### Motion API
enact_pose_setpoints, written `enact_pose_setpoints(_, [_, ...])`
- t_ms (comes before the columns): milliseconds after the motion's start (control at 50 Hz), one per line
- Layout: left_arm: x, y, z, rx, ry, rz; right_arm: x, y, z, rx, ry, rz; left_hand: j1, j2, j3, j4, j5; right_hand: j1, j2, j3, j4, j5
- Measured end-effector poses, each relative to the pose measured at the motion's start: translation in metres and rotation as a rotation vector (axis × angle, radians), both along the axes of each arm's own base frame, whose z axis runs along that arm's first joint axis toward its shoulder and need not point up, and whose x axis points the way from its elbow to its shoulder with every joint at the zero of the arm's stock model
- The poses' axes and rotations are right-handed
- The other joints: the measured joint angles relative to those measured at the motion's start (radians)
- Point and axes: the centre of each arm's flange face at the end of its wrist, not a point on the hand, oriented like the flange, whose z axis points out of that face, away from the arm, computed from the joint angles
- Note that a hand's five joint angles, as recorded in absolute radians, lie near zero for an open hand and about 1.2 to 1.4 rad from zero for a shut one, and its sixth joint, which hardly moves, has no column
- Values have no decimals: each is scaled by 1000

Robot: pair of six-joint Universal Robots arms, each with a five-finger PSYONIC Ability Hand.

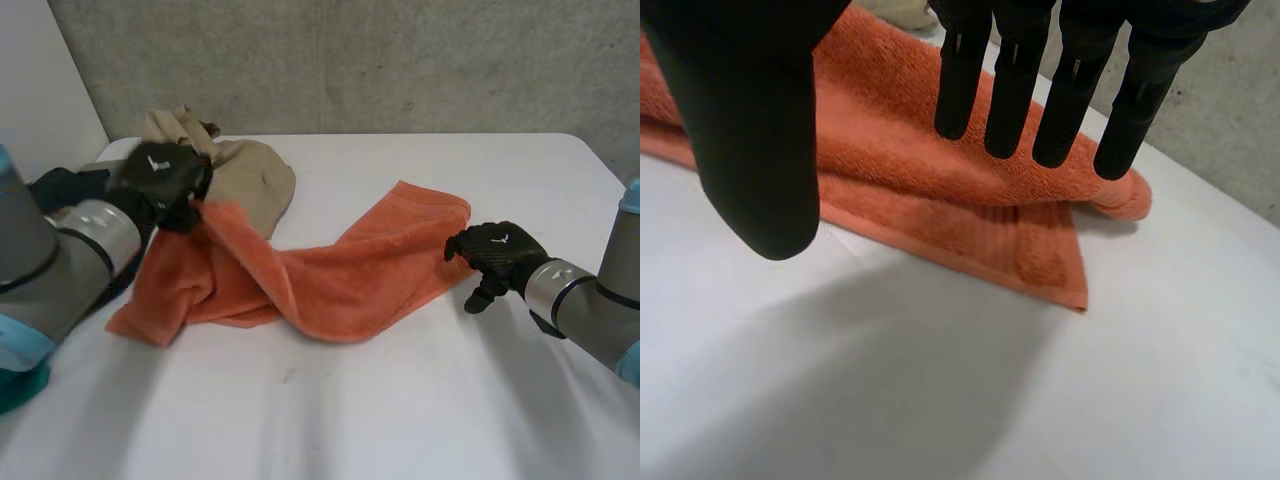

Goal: Fold the laundry.

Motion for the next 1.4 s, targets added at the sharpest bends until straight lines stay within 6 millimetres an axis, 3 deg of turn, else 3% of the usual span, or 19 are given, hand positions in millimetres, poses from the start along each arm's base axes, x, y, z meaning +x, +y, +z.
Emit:
enact_pose_setpoints(60, [3,12,33,-52,56,4,5,7,1,60,-61,-23,0,1,0,0,0,-23,-22,-21,-21,-21])
enact_pose_setpoints(180, [6,37,82,-125,164,-6,20,21,-3,165,-168,-44,0,2,0,0,0,-25,-23,-24,-24,-30])
enact_pose_setpoints(360, [2,70,127,-180,247,-42,48,23,-13,168,-266,-61,0,3,4,0,0,-25,-23,-24,-24,-31])
enact_pose_setpoints(600, [1,93,145,-171,331,-67,74,6,-27,66,-253,-145,1,3,4,0,0,-25,-23,-24,-24,-31])
enact_pose_setpoints(740, [2,94,148,-178,341,-65,87,17,-26,99,-267,-129,1,3,4,0,0,-205,-194,-206,-209,-202])
enact_pose_setpoints(920, [0,96,146,-167,343,-70,108,32,-21,144,-341,-89,1,3,4,0,0,-218,-211,-228,-222,-222])
enact_pose_setpoints(1140, [-4,106,154,-171,384,-85,141,36,-44,151,-370,-67,1,3,4,0,0,-207,-203,-186,-186,-155])
enact_pose_setpoints(1260, [-2,106,157,-168,411,-70,149,36,-52,139,-373,-81,1,3,4,0,0,231,251,243,247,263])
enact_pose_setpoints(1360, [1,105,159,-164,442,-48,147,30,-46,110,-389,-85,1,3,4,0,0,558,592,582,591,602])
enact_pose_setpoints(1400, [3,104,160,-162,453,-39,144,25,-41,99,-392,-87,1,3,4,0,0,573,648,641,656,653])
